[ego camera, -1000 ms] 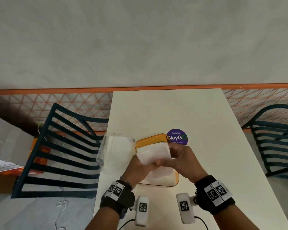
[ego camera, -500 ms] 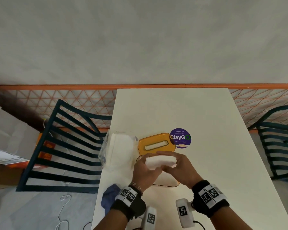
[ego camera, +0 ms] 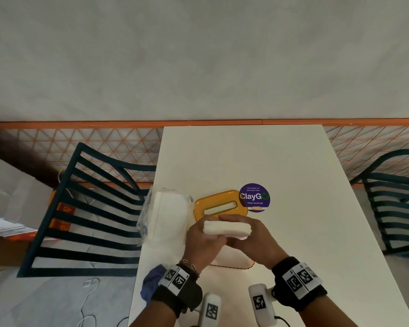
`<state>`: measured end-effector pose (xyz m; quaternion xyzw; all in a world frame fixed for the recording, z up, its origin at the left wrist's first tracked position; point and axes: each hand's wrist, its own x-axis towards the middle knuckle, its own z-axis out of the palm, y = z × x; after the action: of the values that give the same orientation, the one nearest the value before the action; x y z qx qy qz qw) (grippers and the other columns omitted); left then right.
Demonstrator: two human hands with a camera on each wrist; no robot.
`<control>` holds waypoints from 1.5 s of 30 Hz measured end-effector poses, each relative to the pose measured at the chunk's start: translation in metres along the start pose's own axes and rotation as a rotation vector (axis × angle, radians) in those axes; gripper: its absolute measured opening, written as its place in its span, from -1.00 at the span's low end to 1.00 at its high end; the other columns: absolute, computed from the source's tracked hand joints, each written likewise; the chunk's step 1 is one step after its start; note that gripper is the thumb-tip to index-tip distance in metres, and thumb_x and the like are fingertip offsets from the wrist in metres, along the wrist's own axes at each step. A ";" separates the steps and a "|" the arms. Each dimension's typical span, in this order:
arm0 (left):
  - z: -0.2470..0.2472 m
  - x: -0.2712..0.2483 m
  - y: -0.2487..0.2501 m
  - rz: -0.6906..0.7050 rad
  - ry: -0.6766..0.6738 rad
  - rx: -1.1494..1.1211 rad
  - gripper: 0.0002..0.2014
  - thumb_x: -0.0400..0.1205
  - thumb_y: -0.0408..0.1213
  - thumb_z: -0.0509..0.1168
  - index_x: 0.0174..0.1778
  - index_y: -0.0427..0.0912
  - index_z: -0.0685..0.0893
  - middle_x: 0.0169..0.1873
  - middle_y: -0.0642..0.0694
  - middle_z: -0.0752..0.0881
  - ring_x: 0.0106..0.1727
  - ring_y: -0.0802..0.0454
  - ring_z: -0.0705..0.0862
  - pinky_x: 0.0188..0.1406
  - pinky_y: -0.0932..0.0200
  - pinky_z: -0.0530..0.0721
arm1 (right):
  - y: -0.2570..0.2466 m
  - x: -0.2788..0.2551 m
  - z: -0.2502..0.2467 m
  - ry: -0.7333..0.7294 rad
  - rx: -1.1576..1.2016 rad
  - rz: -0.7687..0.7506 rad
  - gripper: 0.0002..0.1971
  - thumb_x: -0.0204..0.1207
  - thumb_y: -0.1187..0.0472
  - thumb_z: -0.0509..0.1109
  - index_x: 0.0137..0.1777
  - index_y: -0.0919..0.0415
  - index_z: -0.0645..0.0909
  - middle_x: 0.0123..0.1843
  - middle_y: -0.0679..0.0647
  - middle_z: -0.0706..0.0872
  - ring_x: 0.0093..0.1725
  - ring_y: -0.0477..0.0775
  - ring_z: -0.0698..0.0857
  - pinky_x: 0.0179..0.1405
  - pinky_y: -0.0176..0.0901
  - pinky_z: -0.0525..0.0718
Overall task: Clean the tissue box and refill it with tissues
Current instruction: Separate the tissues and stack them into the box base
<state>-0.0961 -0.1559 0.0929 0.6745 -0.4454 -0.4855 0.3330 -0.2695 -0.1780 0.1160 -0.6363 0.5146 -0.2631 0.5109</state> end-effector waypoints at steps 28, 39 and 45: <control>-0.037 0.007 -0.010 -0.399 -0.137 -0.478 -0.71 0.69 -0.30 0.44 0.34 -0.06 0.76 0.17 -0.09 0.88 0.27 -0.14 0.81 0.37 -0.21 0.73 | 0.015 -0.002 -0.031 -0.015 0.106 0.466 -0.78 0.45 0.27 0.61 0.08 0.17 0.77 -0.01 0.05 0.89 0.04 0.15 0.85 0.17 0.12 0.81; -0.025 0.013 -0.001 -0.238 -0.078 0.296 -0.31 0.63 -0.46 0.39 0.67 -0.06 0.33 0.57 -0.24 0.54 0.60 -0.17 0.52 0.38 0.14 0.58 | 0.020 0.000 -0.009 -0.062 -0.473 0.617 -0.76 0.43 0.14 0.60 -0.05 0.21 0.63 -0.06 0.06 0.64 -0.11 0.05 0.61 -0.41 -0.36 0.44; -0.028 0.013 -0.005 -0.249 -0.049 0.257 -0.25 0.58 -0.45 0.49 0.67 -0.09 0.34 0.51 -0.29 0.62 0.54 -0.16 0.61 0.40 0.09 0.64 | 0.009 0.002 -0.006 -0.083 -0.395 0.731 -0.61 0.33 0.27 0.67 0.12 0.29 0.65 0.00 0.13 0.76 -0.13 0.16 0.84 -0.18 -0.03 0.89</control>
<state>-0.0662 -0.1652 0.0930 0.7493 -0.4250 -0.4784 0.1702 -0.2773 -0.1820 0.1092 -0.5078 0.7261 0.0652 0.4590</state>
